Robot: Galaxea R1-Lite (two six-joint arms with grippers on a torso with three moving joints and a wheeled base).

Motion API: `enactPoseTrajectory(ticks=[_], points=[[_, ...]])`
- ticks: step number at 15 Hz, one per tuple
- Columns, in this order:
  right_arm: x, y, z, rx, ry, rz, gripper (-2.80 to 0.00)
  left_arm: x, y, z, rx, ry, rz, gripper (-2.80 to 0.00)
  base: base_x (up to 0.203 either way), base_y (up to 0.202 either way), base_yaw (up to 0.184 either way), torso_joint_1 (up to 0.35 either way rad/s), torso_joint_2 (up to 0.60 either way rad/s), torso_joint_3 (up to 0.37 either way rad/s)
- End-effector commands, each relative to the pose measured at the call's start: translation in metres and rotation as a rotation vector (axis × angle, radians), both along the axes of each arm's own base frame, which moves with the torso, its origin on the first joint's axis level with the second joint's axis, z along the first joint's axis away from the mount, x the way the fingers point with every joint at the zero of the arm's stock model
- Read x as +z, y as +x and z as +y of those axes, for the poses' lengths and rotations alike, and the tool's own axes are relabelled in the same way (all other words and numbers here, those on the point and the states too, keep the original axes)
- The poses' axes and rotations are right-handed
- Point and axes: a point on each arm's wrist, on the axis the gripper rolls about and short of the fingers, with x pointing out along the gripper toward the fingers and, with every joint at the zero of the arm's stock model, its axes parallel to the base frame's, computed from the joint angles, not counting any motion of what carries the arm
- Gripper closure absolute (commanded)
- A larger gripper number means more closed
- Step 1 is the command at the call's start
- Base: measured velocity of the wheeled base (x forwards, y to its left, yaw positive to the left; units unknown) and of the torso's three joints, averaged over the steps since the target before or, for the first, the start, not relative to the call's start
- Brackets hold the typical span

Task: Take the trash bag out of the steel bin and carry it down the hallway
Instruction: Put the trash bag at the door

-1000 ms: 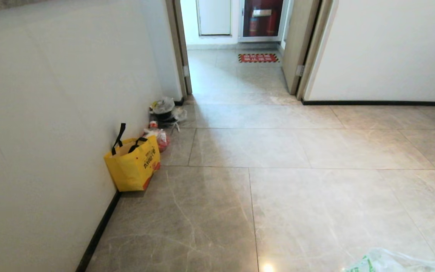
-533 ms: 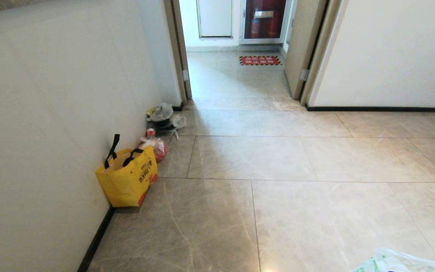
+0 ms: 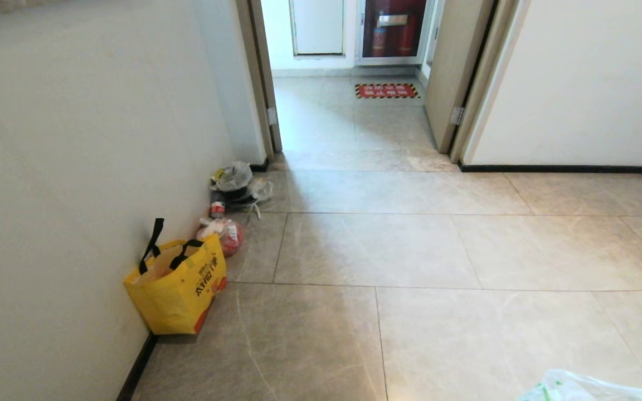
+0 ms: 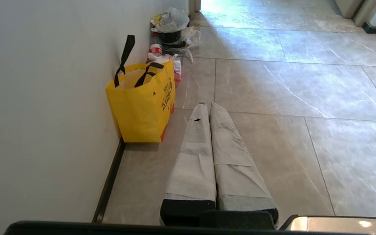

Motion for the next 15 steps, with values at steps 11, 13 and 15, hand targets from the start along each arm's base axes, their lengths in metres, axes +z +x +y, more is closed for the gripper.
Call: enactPoseTrajectory(ticks=[11,13,15], points=[[0.0001,0.0001,0.0000,0.001,0.000,0.000,0.00,-0.0001,0.0000,0.0000,0.002,-0.001,0.001,0.00,0.191,0.000,0.001,0.000,0.00,0.001],[0.0001,0.0001,0.0000,0.001,0.000,0.001,0.00,-0.0001,0.0000,0.0000,0.000,-0.001,0.001,0.00,0.193,0.000,0.000,0.003,0.00,0.003],[0.0001,0.0000,0.0000,0.001,0.001,0.000,0.00,-0.0001,0.0001,0.0000,0.000,-0.001,0.002,0.00,0.190,0.000,0.002,0.001,0.00,0.002]])
